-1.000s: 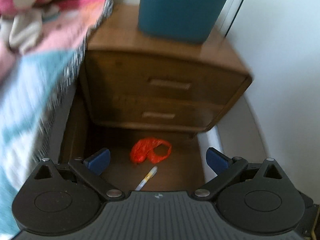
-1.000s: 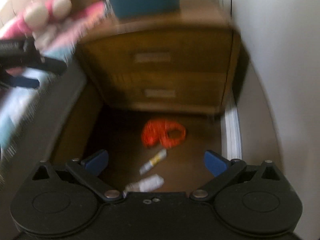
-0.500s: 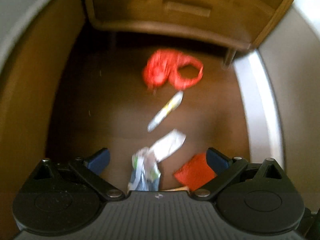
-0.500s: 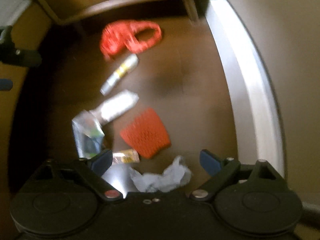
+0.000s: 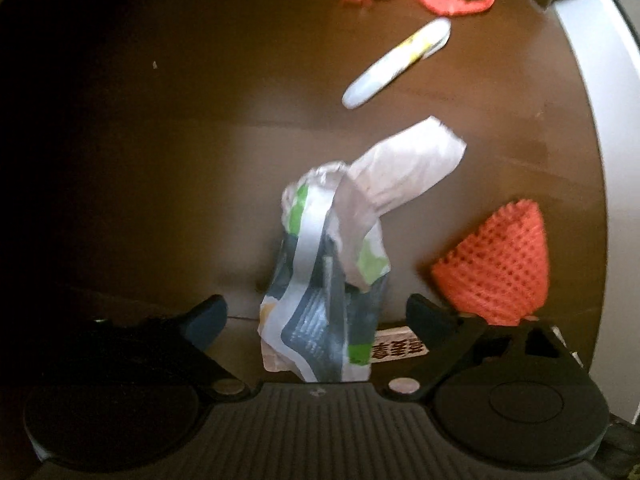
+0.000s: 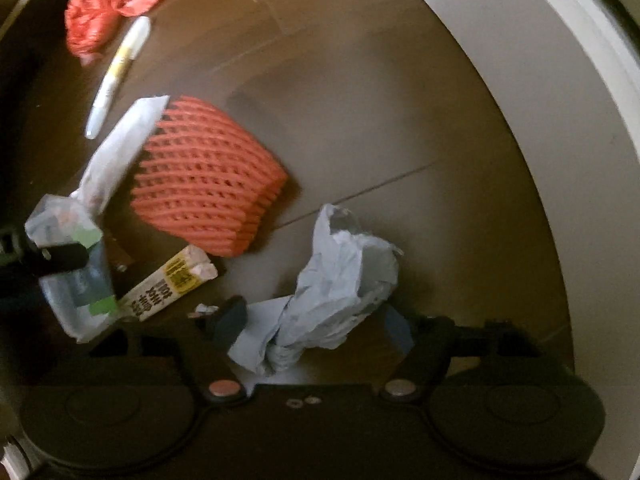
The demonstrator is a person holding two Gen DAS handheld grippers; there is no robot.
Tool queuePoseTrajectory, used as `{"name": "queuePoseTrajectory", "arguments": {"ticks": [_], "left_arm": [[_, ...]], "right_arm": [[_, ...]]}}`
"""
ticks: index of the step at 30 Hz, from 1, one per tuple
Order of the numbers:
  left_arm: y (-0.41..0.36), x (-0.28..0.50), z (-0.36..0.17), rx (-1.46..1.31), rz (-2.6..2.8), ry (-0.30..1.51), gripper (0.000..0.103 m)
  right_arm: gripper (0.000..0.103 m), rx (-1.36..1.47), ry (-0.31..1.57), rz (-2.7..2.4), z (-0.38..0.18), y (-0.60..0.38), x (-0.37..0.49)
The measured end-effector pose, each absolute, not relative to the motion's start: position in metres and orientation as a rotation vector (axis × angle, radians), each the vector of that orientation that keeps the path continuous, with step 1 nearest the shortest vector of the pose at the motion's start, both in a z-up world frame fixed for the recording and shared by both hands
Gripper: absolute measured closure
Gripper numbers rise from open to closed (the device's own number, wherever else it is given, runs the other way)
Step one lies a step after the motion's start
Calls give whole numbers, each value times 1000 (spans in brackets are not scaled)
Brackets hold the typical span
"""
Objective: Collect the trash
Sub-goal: 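Lower both tools to the floor trash beside the nightstand, then grasp the white-green plastic bag with left gripper while right gripper grasps grey tissue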
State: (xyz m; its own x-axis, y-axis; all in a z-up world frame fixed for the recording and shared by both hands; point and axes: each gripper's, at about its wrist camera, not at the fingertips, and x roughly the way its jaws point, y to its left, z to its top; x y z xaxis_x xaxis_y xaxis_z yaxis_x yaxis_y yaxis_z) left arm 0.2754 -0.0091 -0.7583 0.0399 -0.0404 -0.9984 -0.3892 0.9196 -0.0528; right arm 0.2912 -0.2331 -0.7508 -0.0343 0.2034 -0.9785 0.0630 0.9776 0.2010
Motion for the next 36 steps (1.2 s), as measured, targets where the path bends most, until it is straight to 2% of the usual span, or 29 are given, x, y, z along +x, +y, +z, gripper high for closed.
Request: {"name": "queuePoseTrajectory", "arguments": {"ticks": [1,3,5,6,7,9,10,14,18,25,29,36], "left_arm": [[-8,276,-763,-357,274,1525,12],[-8,277,-767,-373,267,1533,18],[-8,278,-770,-389,258,1543,36],[-8,279,-771,-397,256,1548,39],[-7,279,-771,-403,258,1548,40],[-7,280,-769,-414,250,1536,48],[-8,281,-769,-410,240,1538,57],[-14,282,-764,-370,233,1545,70],[-11,278,-750,-419,252,1542,76],[-11,271,-701,-442,276,1537,76],[-7,266,-646,-459,291,1520,76],[-4,263,-518,-497,292,1476,76]], "right_arm": [[35,215,1603,112,-751,-233,291],[47,216,1599,111,-749,-233,291],[58,200,1606,112,-749,-231,290],[63,198,1606,110,-749,-229,291],[64,207,1605,108,-748,-230,292],[71,239,1605,99,-747,-232,295],[72,250,1603,97,-747,-233,295],[77,230,1593,85,-747,-225,299],[80,192,1573,88,-731,-222,300],[82,159,1542,121,-677,-221,302],[82,140,1504,151,-618,-227,307],[82,136,1416,200,-488,-230,330]]}}
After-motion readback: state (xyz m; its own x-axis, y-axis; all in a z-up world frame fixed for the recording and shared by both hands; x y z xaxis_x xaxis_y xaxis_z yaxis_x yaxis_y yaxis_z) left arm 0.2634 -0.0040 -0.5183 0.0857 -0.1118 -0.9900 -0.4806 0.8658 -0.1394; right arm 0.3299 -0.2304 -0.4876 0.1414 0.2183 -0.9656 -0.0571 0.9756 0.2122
